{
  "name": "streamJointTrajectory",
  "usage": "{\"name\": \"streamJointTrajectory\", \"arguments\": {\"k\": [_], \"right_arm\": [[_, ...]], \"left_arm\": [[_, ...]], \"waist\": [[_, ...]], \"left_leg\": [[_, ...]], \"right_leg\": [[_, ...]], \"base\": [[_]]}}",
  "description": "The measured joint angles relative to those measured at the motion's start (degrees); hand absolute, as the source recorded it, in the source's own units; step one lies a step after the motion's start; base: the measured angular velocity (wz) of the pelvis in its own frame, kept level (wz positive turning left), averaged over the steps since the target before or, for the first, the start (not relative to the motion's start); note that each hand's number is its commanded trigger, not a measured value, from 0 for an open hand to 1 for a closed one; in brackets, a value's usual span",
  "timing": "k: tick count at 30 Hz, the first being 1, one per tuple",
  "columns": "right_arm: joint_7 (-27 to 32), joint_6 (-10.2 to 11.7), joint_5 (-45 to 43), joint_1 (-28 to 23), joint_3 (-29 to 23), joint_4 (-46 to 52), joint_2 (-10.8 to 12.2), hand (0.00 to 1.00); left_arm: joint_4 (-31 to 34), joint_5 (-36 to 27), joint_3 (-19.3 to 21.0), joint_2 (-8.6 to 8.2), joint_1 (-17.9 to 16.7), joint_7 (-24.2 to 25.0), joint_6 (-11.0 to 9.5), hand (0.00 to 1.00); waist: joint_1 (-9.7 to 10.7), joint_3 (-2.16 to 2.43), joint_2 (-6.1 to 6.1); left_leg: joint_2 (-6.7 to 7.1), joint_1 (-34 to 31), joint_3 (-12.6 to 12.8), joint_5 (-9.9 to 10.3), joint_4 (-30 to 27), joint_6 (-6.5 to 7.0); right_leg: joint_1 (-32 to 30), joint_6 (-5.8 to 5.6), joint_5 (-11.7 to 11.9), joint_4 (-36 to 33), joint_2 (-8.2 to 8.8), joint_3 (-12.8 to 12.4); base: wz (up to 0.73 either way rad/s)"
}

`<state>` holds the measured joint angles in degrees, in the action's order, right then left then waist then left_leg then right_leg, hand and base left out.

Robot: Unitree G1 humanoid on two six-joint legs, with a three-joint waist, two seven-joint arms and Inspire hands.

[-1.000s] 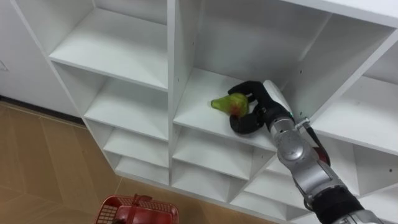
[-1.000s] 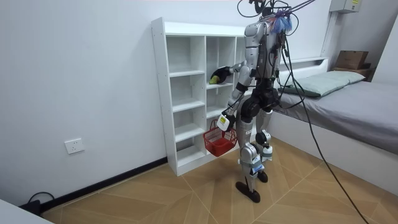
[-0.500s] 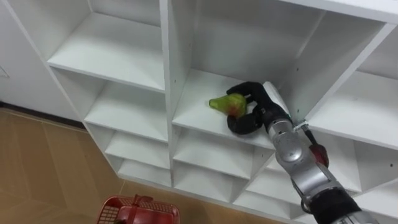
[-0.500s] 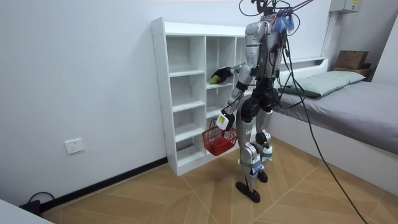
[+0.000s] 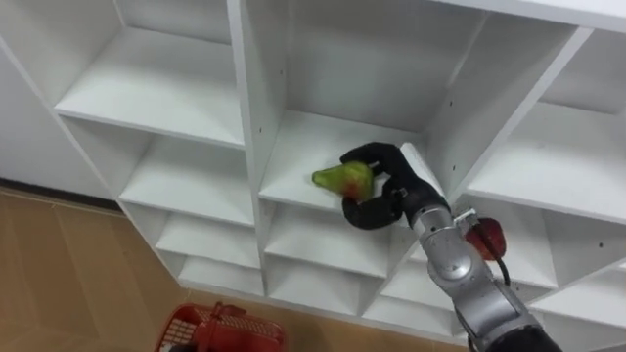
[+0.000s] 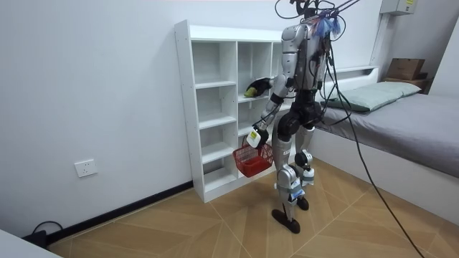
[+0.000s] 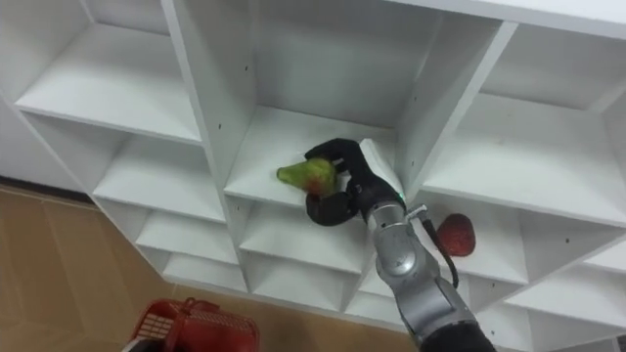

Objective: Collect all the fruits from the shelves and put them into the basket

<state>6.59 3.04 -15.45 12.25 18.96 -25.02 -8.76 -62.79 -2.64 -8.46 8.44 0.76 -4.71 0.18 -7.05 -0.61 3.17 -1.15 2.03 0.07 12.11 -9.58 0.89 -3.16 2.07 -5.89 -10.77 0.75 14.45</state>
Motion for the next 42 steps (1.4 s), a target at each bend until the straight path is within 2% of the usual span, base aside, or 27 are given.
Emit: {"name": "streamJointTrajectory", "arguments": {"k": [3,7,8,15,19,26,31,35,42], "right_arm": [[-0.51,0.10,-0.10,-1.19,0.02,2.30,0.25,1.00],[-0.96,0.10,-0.70,-4.24,0.02,7.71,-0.18,1.00],[-1.46,0.13,-0.67,-4.50,0.06,8.87,-0.17,1.00],[-5.58,0.14,2.19,-8.21,0.15,16.02,-0.04,1.00],[-8.26,-0.10,2.98,-10.35,0.09,16.06,-0.25,1.00],[-9.16,0.04,2.90,-10.62,0.16,15.70,-0.59,1.00],[-9.19,0.11,1.30,-10.70,1.30,11.74,-0.33,1.00],[-9.27,0.04,1.03,-10.74,1.29,6.29,0.15,1.00],[-9.27,0.00,-0.57,-10.83,1.17,4.86,0.10,1.00]], "left_arm": [[0.14,-1.62,0.02,0.00,0.02,-0.05,-0.43,1.00],[0.47,-5.16,0.45,-0.15,0.81,-0.08,-0.63,1.00],[0.47,-6.08,0.48,-0.32,0.92,-0.09,-0.70,1.00],[0.27,-8.03,0.33,-1.60,0.93,-0.11,-1.36,1.00],[0.28,-9.17,0.30,-2.61,0.92,0.03,-1.36,1.00],[0.15,-9.25,-0.98,-2.61,1.06,0.72,-1.44,1.00],[0.39,-9.22,-0.98,-2.62,2.47,0.94,-1.44,1.00],[0.43,-9.38,-0.97,-3.19,4.57,0.81,-1.96,1.00],[0.42,-10.24,-0.99,-3.43,5.23,0.70,-2.28,1.00]], "waist": [[0.78,-0.03,-0.46],[0.86,0.08,-0.90],[0.76,0.19,-1.02],[2.19,0.25,-1.64],[2.43,0.28,-2.57],[2.82,0.36,-2.88],[3.97,0.35,-2.86],[4.10,0.35,-2.58],[5.20,0.23,-2.05]], "left_leg": [[0.02,0.03,0.20,0.01,0.02,0.01],[-0.07,-0.18,0.90,0.01,0.08,0.01],[-0.13,-0.31,1.59,0.01,0.14,0.01],[-0.19,-0.40,2.71,0.00,0.16,0.02],[-0.18,-0.37,3.09,0.00,0.17,0.03],[-0.04,-1.38,3.98,0.00,-0.28,0.04],[-0.06,-1.92,3.99,-0.01,-0.58,0.05],[0.00,-3.05,4.19,-0.06,-0.73,0.09],[-0.04,-4.85,4.71,-0.07,-1.00,0.11]], "right_leg": [[-0.01,0.00,0.00,0.03,-0.03,-0.15],[-0.54,0.02,0.02,-0.03,-0.21,-0.63],[-1.09,0.11,0.12,-0.18,-0.20,-1.43],[-1.87,0.13,0.28,-0.52,-0.28,-2.48],[-2.20,0.12,0.28,-1.02,-0.20,-2.99],[-3.85,0.35,0.49,-1.93,-0.19,-3.80],[-4.16,0.36,0.49,-1.86,-0.10,-3.48],[-5.28,0.37,0.51,-1.93,-0.07,-3.49],[-7.37,0.35,0.53,-1.86,-0.13,-3.68]], "base": [[0.00],[-0.08],[-0.22],[-0.10],[-0.06],[-0.07],[0.03],[-0.01],[-0.03]]}}
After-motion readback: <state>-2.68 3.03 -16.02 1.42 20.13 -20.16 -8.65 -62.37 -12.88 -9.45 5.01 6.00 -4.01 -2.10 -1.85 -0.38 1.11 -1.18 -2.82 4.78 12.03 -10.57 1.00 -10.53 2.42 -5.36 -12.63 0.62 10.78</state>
